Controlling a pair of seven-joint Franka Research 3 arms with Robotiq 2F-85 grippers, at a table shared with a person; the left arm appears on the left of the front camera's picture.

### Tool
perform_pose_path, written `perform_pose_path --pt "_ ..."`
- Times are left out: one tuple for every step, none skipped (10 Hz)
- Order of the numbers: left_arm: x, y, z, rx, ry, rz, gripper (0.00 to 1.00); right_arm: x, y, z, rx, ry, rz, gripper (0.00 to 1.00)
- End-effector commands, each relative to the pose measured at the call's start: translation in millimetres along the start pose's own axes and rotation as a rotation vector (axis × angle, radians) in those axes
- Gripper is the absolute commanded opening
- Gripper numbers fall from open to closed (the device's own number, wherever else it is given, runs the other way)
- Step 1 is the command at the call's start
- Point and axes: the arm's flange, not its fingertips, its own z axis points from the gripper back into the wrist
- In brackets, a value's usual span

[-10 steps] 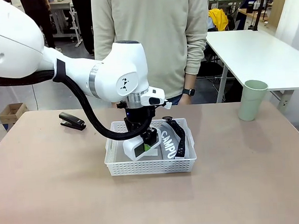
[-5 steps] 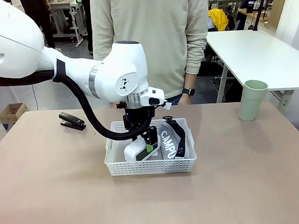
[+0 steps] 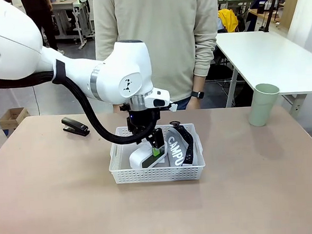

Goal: Efficiently arrange items inside the basket to fit them all.
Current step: Pick up the Digital clock and place it inside the Organizing basket.

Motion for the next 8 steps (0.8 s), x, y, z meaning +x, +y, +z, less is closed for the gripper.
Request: perform_pose_path --pt "-40.8 7.2 45.2 -0.033 -0.077 -0.025 1.0 -1.1 -0.5 6.0 0.022 -0.02 0.024 1.0" --pt "-68.4 13.6 77.2 -0.033 -0.14 -0.005 1.0 -1.1 -0.5 6.0 0.022 -0.02 0.024 1.0" --pt "-101.2 19.0 105.3 -0.04 -0.224 0.008 1.0 -1.1 -0.5 6.0 0.022 -0.02 0.024 1.0" --pt "-136.4 25.1 126.0 -0.069 -0.273 0.084 1.0 -1.1 -0.5 6.0 0.022 -0.02 0.024 1.0" --pt "-173.3 31.0 138.0 -0.102 -0.338 0.109 1.0 -1.1 -0.5 6.0 0.022 -0.02 0.024 1.0" --pt "-216.0 44.1 143.6 -0.18 -0.425 0.195 1.0 -1.1 -0.5 6.0 0.022 -0.02 0.024 1.0" --pt "-252.9 58.0 143.3 -0.288 -0.514 0.197 1.0 -1.1 -0.5 6.0 0.022 -0.02 0.024 1.0" --pt "-289.4 77.9 141.0 -0.379 -0.635 0.329 1.0 -1.1 -0.5 6.0 0.022 -0.02 0.024 1.0"
